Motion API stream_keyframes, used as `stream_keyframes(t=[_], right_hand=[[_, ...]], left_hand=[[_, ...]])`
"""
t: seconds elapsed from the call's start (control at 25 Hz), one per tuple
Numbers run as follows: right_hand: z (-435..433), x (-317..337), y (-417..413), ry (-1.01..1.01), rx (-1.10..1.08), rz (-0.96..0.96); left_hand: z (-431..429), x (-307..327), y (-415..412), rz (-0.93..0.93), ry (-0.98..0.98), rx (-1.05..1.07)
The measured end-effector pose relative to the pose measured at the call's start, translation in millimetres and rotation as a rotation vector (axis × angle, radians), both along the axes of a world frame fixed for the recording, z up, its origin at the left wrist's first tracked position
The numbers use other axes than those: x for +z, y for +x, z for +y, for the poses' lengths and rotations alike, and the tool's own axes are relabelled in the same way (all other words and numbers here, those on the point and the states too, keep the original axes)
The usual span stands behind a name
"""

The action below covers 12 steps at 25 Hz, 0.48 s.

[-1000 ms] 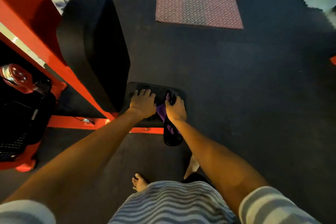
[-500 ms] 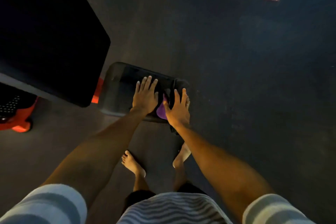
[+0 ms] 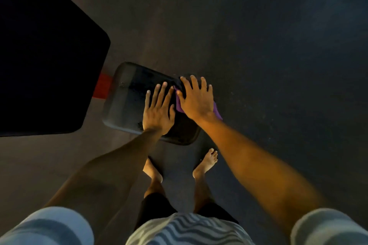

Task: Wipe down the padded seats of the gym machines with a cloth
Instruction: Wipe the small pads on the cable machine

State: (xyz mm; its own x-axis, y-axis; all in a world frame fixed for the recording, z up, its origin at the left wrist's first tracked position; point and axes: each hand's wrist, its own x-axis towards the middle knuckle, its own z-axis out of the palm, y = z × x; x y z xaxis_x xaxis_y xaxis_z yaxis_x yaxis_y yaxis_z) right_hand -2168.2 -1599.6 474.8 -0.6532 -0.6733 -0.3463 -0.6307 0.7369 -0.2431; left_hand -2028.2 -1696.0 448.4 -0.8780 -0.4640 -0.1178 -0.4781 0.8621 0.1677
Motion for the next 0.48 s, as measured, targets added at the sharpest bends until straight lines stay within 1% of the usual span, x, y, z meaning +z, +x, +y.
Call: stream_keyframes(t=[0.12,0.2,0.28,0.36,0.48], right_hand=[[-30,9,-36,0.052,0.031,-0.157],[-26,8,-46,0.038,-0.034,-0.212],[-4,5,-40,-0.029,-0.201,-0.225],[20,3,-21,-0.101,-0.446,-0.27],[44,0,30,-0.246,-0.772,-0.36]], left_hand=[[-2,-1,3,0.034,0.009,0.005],[-3,-2,1,0.042,0.014,0.009],[-2,-1,-2,0.059,0.022,0.021],[-3,-1,-2,0.08,0.033,0.021],[-5,-4,-1,0.083,0.035,0.014]])
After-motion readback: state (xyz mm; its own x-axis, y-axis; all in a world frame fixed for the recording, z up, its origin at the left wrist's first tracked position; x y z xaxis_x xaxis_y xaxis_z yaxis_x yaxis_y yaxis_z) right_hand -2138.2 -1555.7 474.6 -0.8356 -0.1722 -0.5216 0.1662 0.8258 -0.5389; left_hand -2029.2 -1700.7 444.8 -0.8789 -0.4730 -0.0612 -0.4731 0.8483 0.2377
